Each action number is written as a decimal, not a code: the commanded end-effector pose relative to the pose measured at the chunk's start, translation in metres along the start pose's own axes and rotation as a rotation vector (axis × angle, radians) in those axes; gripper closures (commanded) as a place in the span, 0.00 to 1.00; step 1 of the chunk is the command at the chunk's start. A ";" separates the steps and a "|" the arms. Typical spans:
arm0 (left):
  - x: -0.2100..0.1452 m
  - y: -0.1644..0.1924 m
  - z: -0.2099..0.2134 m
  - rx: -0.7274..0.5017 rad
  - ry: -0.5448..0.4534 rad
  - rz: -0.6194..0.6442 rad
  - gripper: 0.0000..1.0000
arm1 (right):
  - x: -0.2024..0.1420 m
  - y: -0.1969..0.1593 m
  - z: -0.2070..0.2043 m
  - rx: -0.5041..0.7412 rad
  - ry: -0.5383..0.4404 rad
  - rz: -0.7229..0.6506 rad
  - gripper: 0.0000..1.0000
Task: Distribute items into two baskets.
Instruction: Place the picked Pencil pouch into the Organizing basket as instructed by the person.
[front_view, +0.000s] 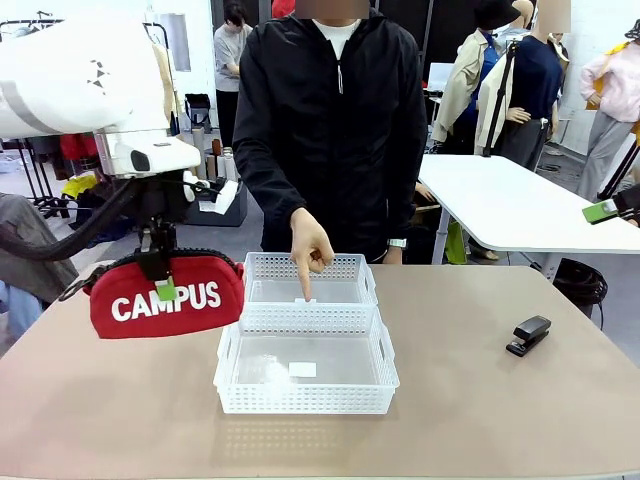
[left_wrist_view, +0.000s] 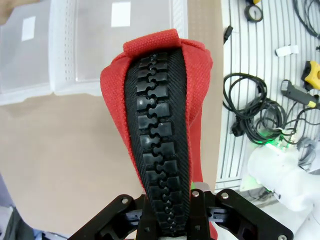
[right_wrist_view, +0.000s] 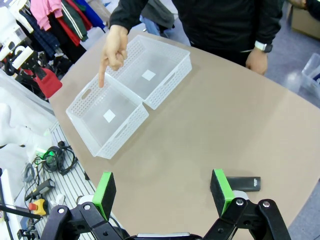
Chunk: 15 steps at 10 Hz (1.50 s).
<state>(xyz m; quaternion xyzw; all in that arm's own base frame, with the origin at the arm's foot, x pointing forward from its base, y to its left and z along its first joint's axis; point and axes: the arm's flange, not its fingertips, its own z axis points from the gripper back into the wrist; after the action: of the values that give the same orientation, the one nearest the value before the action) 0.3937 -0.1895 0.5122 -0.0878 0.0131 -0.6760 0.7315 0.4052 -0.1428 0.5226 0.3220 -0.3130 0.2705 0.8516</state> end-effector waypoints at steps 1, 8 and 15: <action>0.012 -0.005 0.004 -0.006 -0.020 -0.041 1.00 | 0.002 0.001 0.000 0.001 -0.007 0.007 0.00; 0.080 -0.003 -0.007 0.029 -0.016 -0.064 1.00 | 0.002 0.001 0.000 0.001 -0.007 0.007 0.00; 0.128 -0.015 -0.026 0.043 -0.049 -0.102 1.00 | 0.002 0.001 0.000 0.001 -0.007 0.007 0.00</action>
<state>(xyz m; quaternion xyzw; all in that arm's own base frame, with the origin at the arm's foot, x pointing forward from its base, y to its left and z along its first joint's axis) 0.3861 -0.3147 0.5027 -0.0838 -0.0107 -0.7152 0.6938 0.4052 -0.1428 0.5226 0.3219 -0.3130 0.2704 0.8516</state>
